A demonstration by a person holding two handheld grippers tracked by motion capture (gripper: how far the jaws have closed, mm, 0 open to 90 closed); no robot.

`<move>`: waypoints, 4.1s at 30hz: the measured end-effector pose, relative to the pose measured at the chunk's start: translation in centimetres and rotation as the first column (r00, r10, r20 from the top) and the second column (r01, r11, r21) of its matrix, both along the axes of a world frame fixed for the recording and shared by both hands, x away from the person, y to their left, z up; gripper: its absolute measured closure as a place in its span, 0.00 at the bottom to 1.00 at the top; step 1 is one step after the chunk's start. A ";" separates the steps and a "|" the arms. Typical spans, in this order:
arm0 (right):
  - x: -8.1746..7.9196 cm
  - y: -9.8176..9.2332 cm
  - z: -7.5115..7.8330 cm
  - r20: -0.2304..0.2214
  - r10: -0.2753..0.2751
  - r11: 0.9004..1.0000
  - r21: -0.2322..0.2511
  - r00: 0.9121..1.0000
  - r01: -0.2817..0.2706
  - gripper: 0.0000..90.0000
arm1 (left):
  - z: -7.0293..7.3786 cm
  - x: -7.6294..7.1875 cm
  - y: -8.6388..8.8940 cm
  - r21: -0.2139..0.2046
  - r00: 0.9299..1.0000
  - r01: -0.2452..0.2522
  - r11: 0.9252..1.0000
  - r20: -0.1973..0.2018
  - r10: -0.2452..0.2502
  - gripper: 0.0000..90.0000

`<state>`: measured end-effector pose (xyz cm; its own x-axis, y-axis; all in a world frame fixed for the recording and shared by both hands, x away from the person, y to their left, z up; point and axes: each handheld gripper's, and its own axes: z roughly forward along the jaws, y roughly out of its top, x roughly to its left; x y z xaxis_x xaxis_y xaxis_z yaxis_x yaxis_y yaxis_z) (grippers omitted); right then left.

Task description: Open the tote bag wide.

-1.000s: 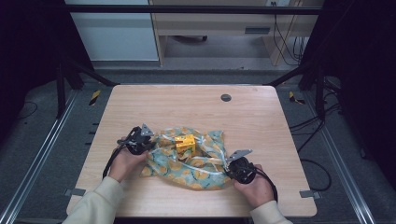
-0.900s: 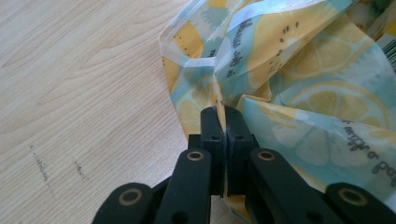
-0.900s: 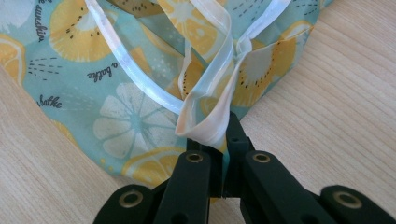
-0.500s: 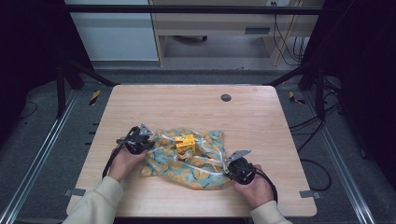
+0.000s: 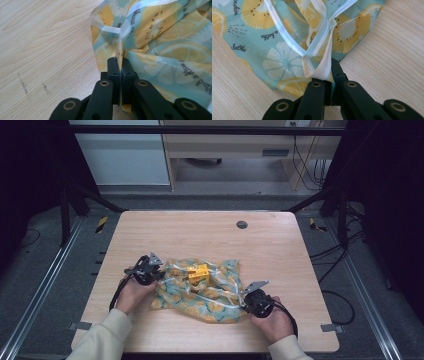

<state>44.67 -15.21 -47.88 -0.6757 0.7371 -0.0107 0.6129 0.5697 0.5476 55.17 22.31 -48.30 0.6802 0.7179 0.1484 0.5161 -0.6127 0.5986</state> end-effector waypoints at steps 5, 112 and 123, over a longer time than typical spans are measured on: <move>0.1 -0.1 0.0 0.001 -0.002 1.000 -0.004 1.000 0.002 1.00 | 0.0 0.0 0.1 -0.002 1.000 -0.001 1.000 0.002 0.001 0.99; -1.3 -10.4 2.5 0.231 -0.392 0.915 0.204 0.891 0.349 0.05 | 3.1 -6.3 12.4 -0.158 0.961 -0.241 0.958 0.097 0.258 0.05; 2.2 -10.2 0.1 0.148 -0.417 0.903 0.178 0.897 0.390 0.05 | 1.2 -4.7 13.2 -0.149 0.956 -0.278 0.949 0.058 0.289 0.05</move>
<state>46.83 -25.38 -47.74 -0.3162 0.9485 0.0210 0.6584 0.2034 0.7246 50.50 35.46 -47.06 0.4361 0.8964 0.0790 0.6049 -0.3570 0.7118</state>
